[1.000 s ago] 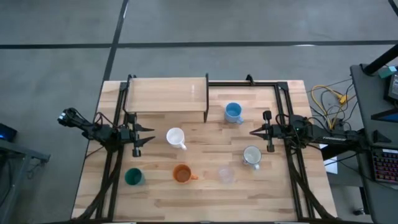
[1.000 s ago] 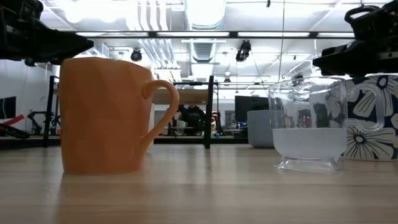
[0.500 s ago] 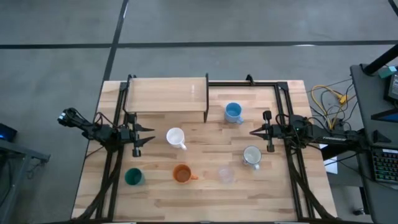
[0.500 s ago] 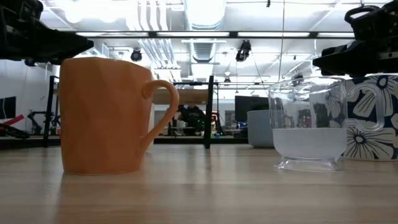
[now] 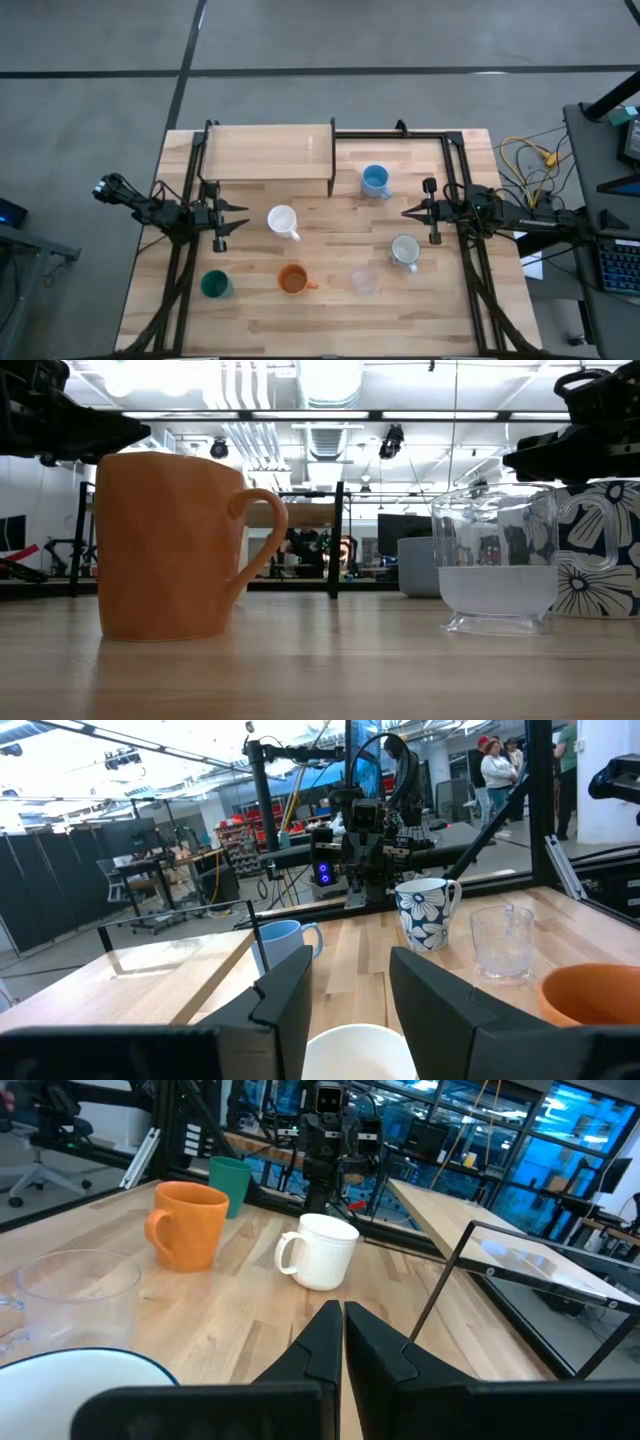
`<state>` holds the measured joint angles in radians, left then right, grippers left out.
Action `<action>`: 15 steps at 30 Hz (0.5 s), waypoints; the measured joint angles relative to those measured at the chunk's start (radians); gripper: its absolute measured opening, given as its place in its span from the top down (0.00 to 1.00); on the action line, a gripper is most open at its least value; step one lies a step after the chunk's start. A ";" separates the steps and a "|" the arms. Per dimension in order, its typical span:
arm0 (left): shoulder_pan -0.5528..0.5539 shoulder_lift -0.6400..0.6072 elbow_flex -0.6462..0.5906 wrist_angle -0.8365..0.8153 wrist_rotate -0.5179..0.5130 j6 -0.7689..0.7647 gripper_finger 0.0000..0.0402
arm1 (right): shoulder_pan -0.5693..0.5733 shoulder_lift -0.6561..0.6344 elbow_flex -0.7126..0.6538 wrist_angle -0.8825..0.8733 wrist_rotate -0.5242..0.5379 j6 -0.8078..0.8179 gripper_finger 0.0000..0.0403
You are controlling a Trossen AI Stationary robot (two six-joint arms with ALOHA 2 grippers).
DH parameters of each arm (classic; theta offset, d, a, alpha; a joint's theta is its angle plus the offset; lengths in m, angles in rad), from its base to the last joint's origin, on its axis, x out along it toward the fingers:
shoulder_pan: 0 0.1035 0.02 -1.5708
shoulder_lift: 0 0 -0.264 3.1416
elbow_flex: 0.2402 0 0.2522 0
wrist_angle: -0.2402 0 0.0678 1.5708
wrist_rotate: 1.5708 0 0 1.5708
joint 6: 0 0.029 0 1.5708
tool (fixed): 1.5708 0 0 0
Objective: Stack small to large cups/mugs on shelf
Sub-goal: Put the blue patterned mug on the shelf
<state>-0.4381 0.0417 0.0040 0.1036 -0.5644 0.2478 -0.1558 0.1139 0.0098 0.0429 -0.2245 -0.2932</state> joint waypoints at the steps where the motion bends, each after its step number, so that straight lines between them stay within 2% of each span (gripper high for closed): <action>1: 0.000 0.000 0.000 0.001 0.000 -0.003 0.70 | 0.000 0.000 0.000 0.000 0.000 0.009 0.98; 3: 0.000 0.000 0.000 0.028 0.007 -0.099 0.70 | 0.000 0.000 0.000 0.008 -0.003 0.151 0.98; 6: 0.000 0.000 0.000 0.123 0.005 -0.378 0.70 | 0.000 0.000 0.000 0.044 0.004 0.456 0.98; 12: 0.000 -0.003 0.000 0.297 0.005 -0.366 0.70 | 0.000 0.000 0.000 0.110 0.043 0.694 0.98; 15: 0.000 -0.003 0.000 0.338 0.005 -0.364 0.70 | 0.000 0.000 0.000 0.111 0.043 0.701 0.98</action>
<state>-0.4381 0.0390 0.0040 0.4419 -0.5598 -0.1166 -0.1555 0.1136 0.0097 0.1539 -0.1814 0.4080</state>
